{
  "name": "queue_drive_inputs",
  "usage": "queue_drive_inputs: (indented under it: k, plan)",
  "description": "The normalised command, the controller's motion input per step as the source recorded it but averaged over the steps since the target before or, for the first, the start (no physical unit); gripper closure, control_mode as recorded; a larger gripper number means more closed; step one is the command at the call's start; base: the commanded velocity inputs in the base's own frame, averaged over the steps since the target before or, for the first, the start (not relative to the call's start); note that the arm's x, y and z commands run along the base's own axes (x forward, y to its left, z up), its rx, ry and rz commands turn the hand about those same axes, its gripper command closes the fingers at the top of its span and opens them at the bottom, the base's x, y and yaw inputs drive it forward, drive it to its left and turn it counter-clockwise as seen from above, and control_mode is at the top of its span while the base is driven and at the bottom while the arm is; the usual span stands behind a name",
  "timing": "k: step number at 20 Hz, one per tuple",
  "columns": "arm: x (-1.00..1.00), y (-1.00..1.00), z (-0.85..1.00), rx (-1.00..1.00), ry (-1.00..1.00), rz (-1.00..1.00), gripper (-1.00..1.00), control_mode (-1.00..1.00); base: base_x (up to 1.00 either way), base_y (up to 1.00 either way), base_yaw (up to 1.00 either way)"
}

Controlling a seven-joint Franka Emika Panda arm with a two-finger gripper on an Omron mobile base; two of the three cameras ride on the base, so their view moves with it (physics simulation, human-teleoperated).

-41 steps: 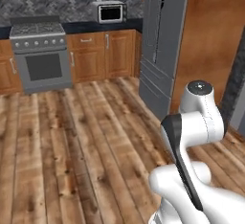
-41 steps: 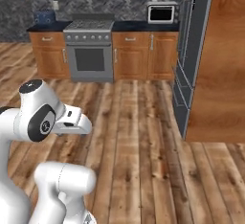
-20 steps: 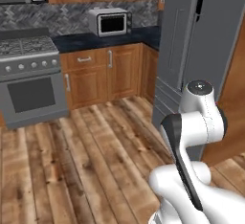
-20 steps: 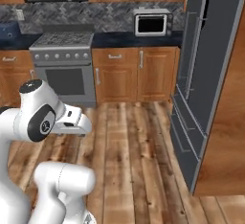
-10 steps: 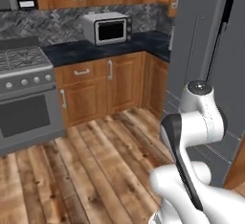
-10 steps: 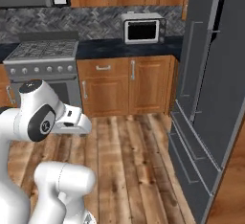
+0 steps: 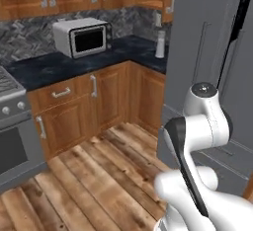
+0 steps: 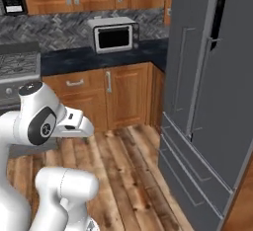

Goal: There is a tray on the dining counter. Grab the cup, mug, and pitcher and place them on the tray. The pitcher may be placed next to the tray if it cannot fit the tray.

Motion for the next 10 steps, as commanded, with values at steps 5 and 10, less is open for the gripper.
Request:
queue_drive_inputs:
  k: [5,10]
  plan:
    - [0.0,0.0,0.0,0.0,0.0,0.0,-1.0,1.0,0.44,0.51,-0.51]
    - [0.0,0.0,0.0,0.0,0.0,0.0,-1.0,1.0,0.35,0.64,-0.51]
